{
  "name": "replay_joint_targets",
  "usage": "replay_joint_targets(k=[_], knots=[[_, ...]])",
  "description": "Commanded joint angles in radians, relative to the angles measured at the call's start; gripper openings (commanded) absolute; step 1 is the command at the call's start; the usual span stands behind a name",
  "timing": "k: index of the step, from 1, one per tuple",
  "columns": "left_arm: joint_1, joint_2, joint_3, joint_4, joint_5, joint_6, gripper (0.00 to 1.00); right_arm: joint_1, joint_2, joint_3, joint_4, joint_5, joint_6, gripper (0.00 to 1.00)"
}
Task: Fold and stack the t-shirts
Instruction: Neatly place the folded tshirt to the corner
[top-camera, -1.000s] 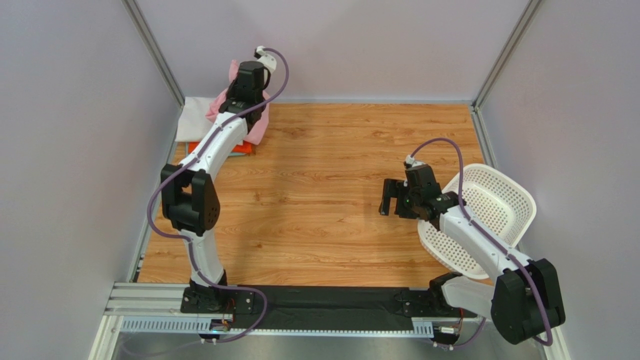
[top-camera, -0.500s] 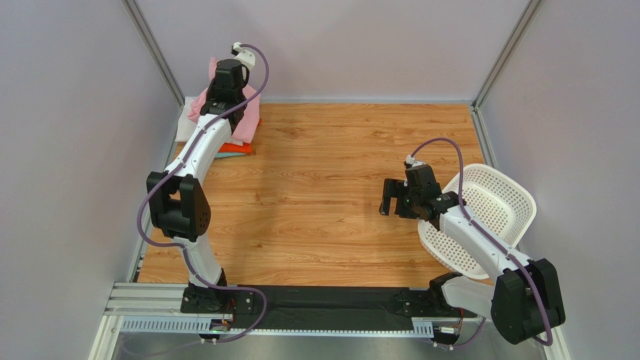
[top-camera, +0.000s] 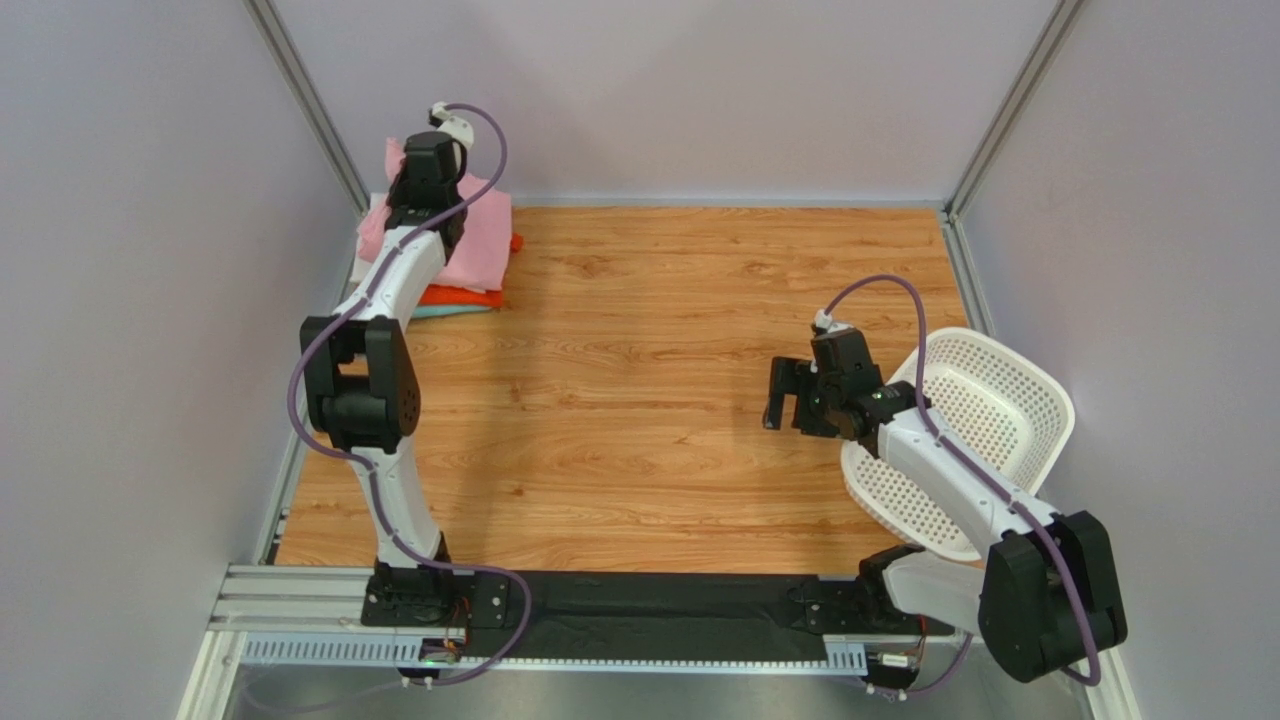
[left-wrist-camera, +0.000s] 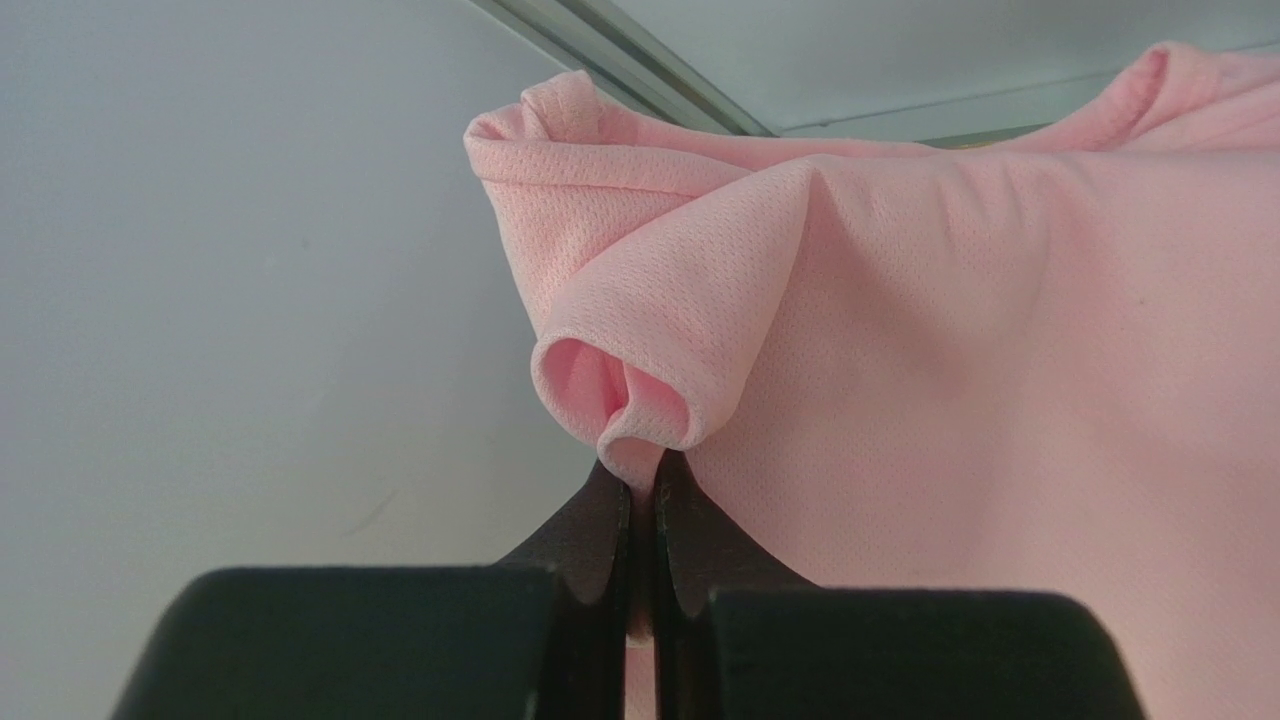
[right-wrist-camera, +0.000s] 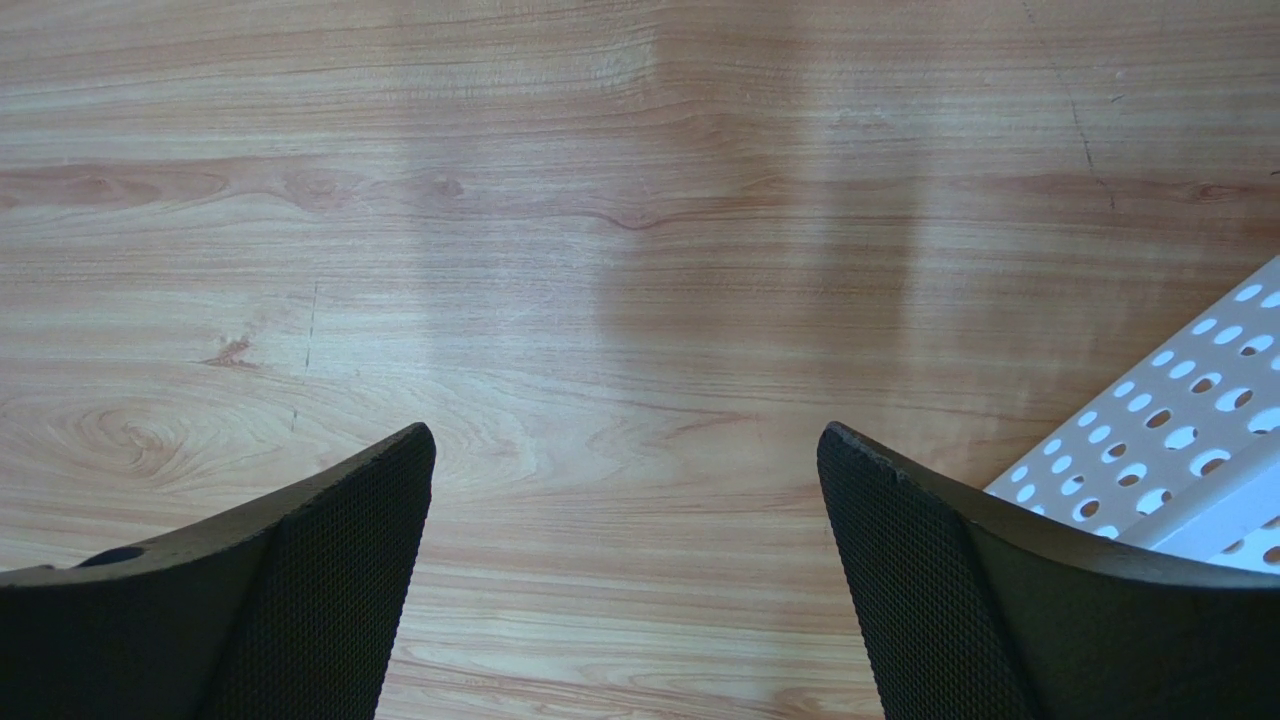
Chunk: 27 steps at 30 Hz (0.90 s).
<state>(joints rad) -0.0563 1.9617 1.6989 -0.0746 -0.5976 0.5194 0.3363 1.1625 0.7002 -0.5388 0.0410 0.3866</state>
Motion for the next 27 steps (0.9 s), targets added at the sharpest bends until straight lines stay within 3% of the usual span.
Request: replay_joint_targets(k=[1, 10, 12, 15, 18, 19, 20, 22, 27], knots=[[0.044, 0.031, 0.048, 0.104, 0.016, 0.011, 0.00, -0.008, 0.014, 0.024, 0.007, 0.036, -0.014, 1.00], [0.104, 0.124, 0.079, 0.128, 0.015, -0.015, 0.00, -0.008, 0.012, 0.027, 0.020, 0.072, 0.011, 1.00], [0.124, 0.154, 0.102, 0.110, 0.015, -0.025, 0.09, -0.008, 0.012, 0.028, 0.016, 0.079, 0.008, 1.00], [0.148, 0.183, 0.134, 0.079, 0.013, -0.077, 0.34, -0.008, 0.017, 0.028, 0.010, 0.079, 0.012, 1.00], [0.161, 0.190, 0.139, 0.082, -0.013, -0.093, 0.47, -0.008, 0.016, 0.036, -0.001, 0.080, 0.017, 1.00], [0.161, 0.181, 0.139, 0.079, -0.013, -0.104, 0.56, -0.008, 0.008, 0.039, -0.003, 0.079, 0.017, 1.00], [0.161, 0.175, 0.137, 0.046, 0.002, -0.133, 0.82, -0.008, 0.002, 0.039, -0.003, 0.076, 0.017, 1.00], [0.161, 0.143, 0.142, 0.004, 0.039, -0.182, 0.99, -0.008, -0.014, 0.036, -0.003, 0.073, 0.015, 1.00], [0.158, 0.065, 0.165, -0.146, 0.146, -0.362, 1.00, -0.008, -0.047, 0.028, -0.007, 0.054, 0.017, 1.00]])
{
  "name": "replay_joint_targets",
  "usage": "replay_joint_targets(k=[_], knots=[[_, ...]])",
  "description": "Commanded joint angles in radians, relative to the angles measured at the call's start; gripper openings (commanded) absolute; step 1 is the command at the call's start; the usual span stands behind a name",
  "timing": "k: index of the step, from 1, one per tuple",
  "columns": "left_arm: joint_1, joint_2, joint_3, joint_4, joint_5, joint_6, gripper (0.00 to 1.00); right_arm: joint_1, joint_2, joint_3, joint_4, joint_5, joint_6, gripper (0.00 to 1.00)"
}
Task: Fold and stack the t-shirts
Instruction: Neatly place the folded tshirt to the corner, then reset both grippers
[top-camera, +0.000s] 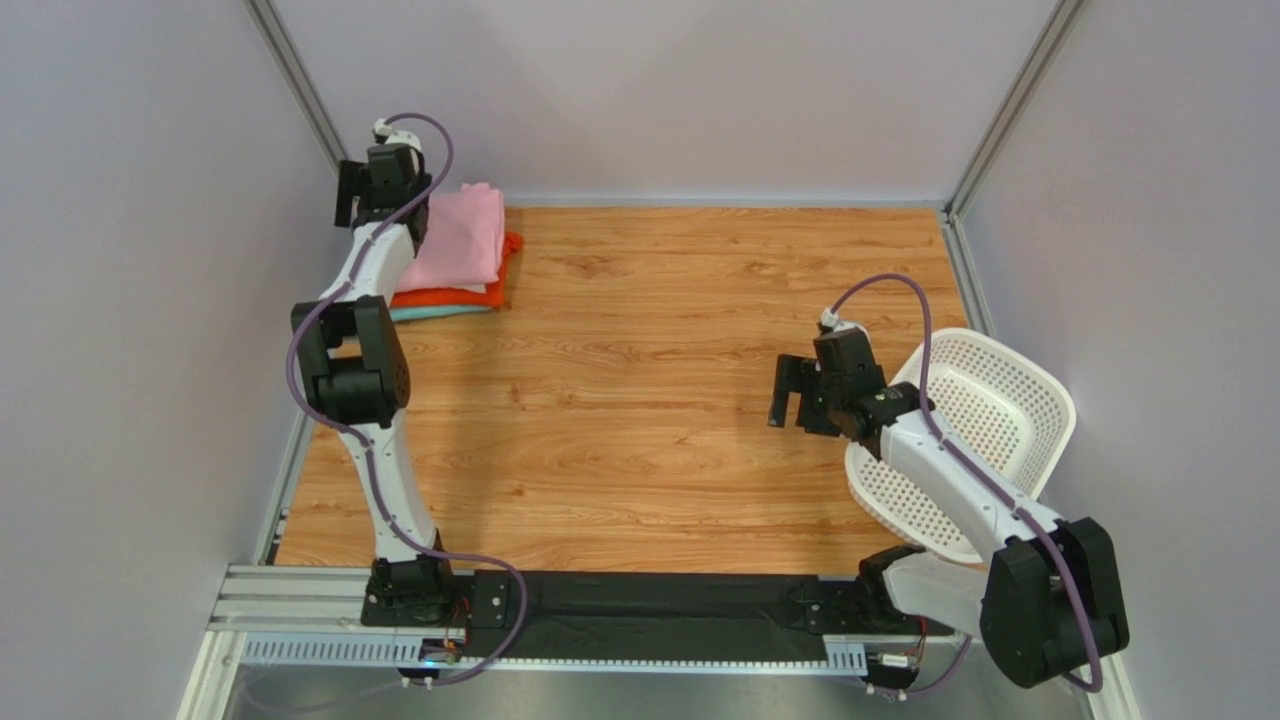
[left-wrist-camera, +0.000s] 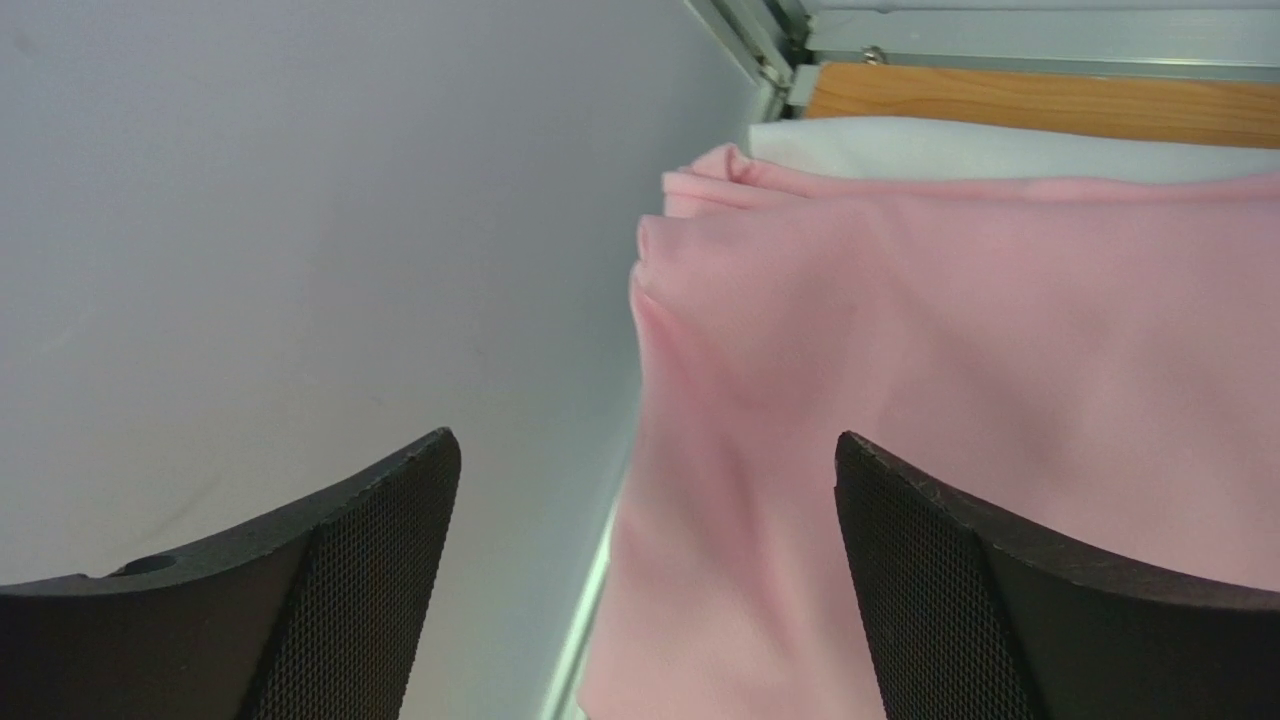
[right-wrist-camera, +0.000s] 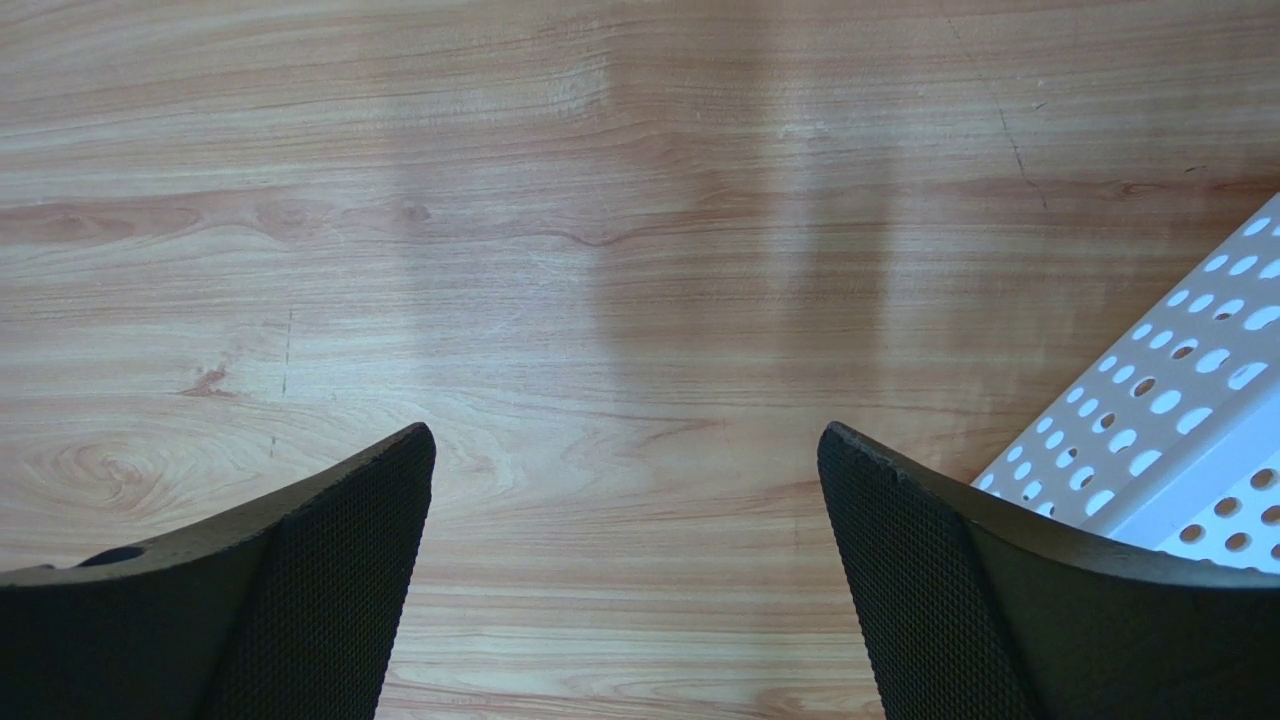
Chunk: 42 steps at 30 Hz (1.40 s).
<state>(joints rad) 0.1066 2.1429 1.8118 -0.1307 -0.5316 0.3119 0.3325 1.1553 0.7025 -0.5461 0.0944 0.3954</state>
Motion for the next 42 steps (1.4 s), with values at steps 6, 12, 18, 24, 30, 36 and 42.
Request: replay_joint_targets(k=[6, 12, 18, 24, 30, 36, 42], knots=[[-0.054, -0.287, -0.011, -0.170, 0.268, -0.303, 1.00, -0.004, -0.103, 0.023, -0.002, -0.013, 0.007, 1.00], [-0.203, -0.429, -0.055, -0.197, 0.291, -0.396, 1.00, -0.004, -0.134, 0.028, -0.014, -0.061, 0.011, 1.00], [-0.289, -0.592, -0.155, -0.254, 0.436, -0.580, 1.00, -0.006, -0.212, 0.006, -0.029, -0.058, 0.007, 1.00], [-0.363, -0.860, -0.515, -0.261, 0.507, -0.827, 1.00, -0.004, -0.256, -0.011, -0.026, -0.065, 0.005, 1.00], [-0.536, -1.104, -0.882, -0.265, 0.366, -0.885, 1.00, -0.006, -0.275, -0.023, -0.018, -0.058, 0.011, 1.00], [-0.579, -1.303, -1.108, -0.340, 0.269, -0.905, 1.00, -0.004, -0.275, -0.037, 0.009, -0.079, 0.008, 1.00], [-0.579, -1.440, -1.195, -0.417, 0.199, -0.912, 1.00, -0.004, -0.295, -0.052, 0.038, -0.110, 0.005, 1.00]])
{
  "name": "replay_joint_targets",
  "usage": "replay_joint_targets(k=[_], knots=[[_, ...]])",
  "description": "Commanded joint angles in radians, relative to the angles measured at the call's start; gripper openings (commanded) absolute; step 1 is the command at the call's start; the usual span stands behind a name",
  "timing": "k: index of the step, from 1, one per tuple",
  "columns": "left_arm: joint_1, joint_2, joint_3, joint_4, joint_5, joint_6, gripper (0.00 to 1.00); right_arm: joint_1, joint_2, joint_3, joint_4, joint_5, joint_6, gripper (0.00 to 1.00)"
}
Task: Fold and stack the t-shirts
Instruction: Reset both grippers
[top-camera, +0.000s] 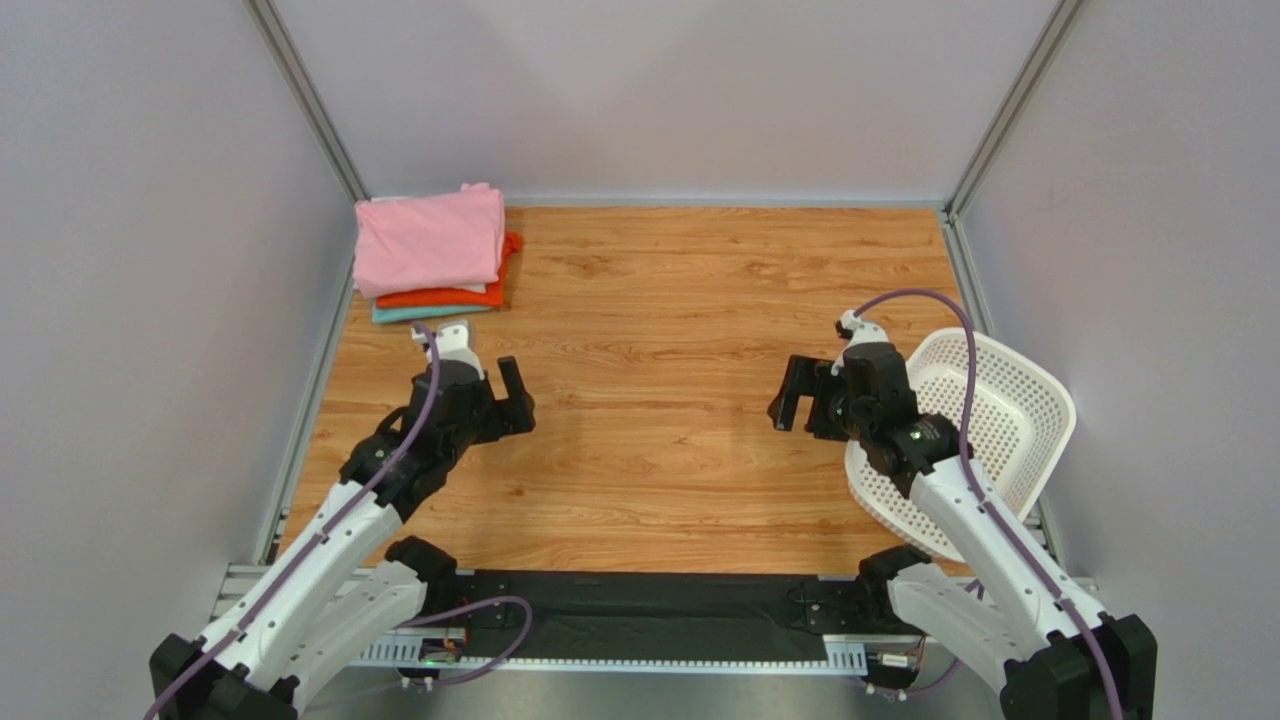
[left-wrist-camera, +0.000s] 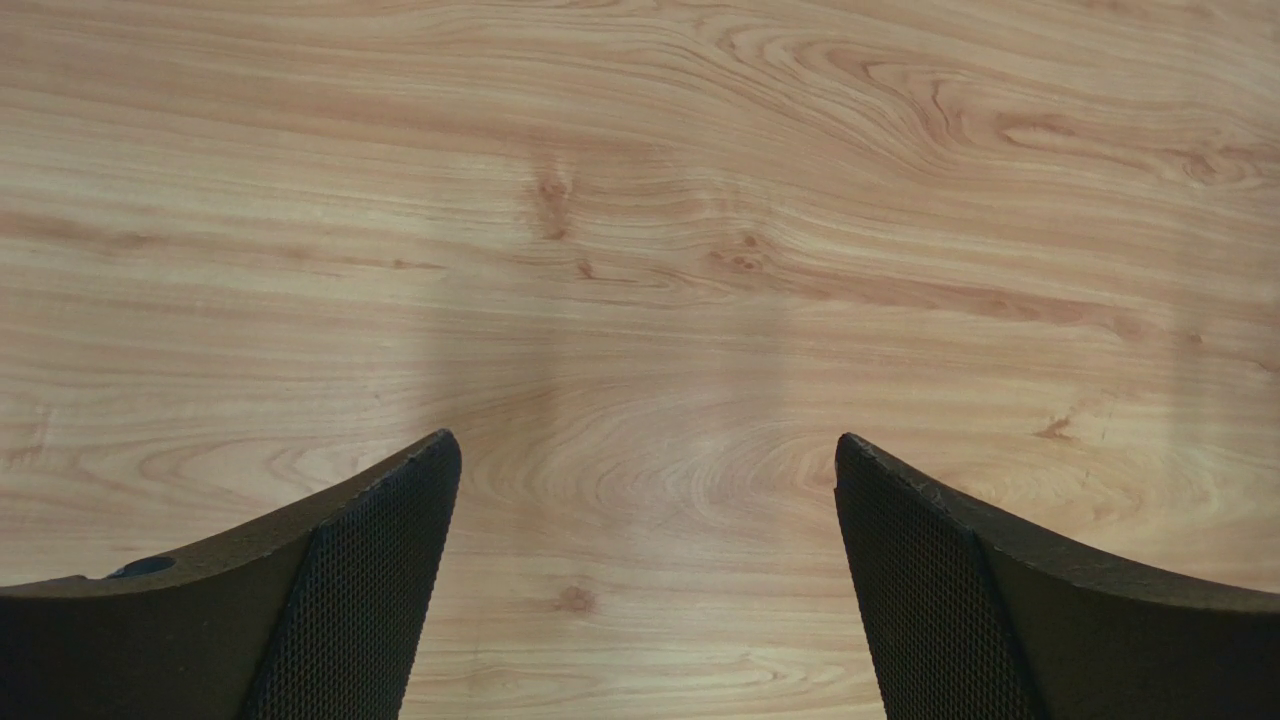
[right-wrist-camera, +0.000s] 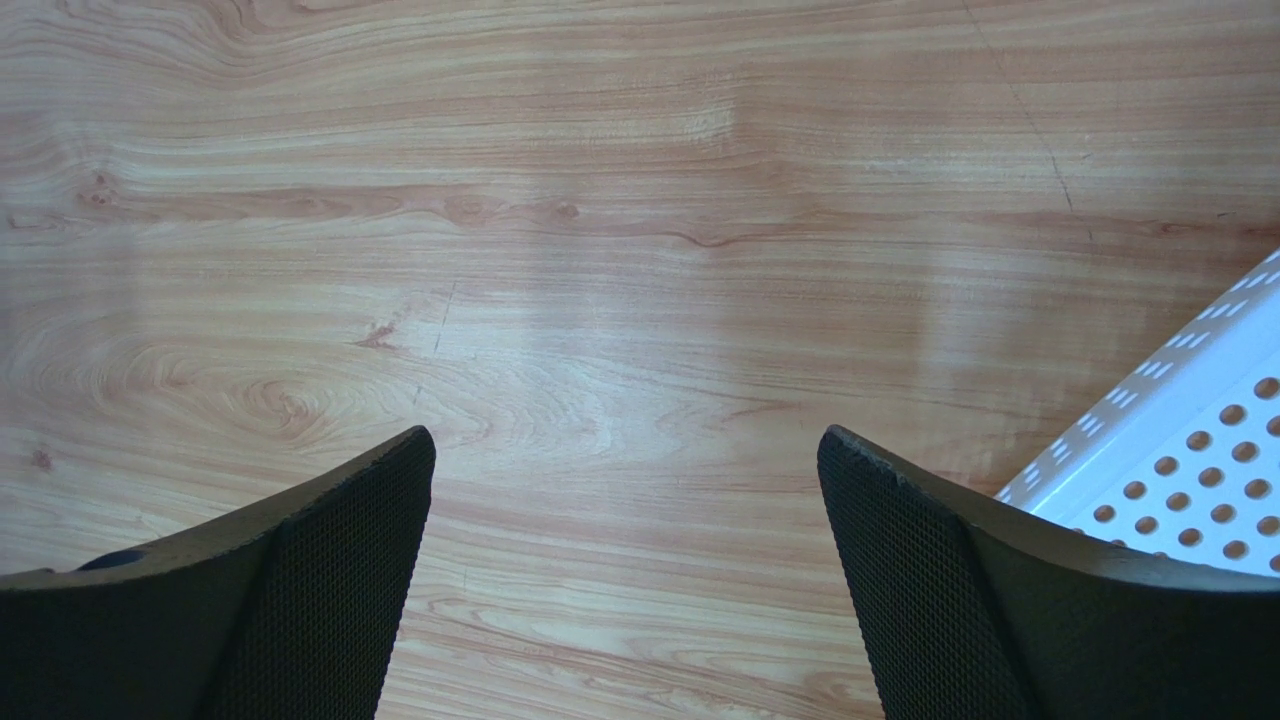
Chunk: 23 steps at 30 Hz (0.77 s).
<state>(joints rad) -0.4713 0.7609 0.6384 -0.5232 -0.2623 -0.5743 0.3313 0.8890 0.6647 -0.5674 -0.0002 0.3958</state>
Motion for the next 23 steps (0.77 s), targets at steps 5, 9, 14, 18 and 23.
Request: replay_joint_targets(k=[5, 9, 14, 18, 23], knots=[[-0.001, -0.116, -0.048, -0.014, -0.095, -0.019, 1.00, -0.003, -0.062, -0.043, 0.086, -0.009, 0.000, 1.00], [-0.001, -0.140, -0.054, 0.000, -0.080, -0.018, 1.00, -0.005, -0.107, -0.077, 0.110, -0.014, -0.005, 1.00], [-0.001, -0.173, -0.072, 0.000, -0.110, -0.030, 1.00, -0.003, -0.153, -0.100, 0.127, -0.014, -0.025, 1.00], [-0.001, -0.173, -0.075, 0.003, -0.120, -0.029, 1.00, -0.003, -0.144, -0.114, 0.141, -0.021, -0.034, 1.00], [-0.001, -0.173, -0.074, 0.003, -0.130, -0.025, 1.00, -0.003, -0.117, -0.105, 0.146, -0.015, -0.025, 1.00]])
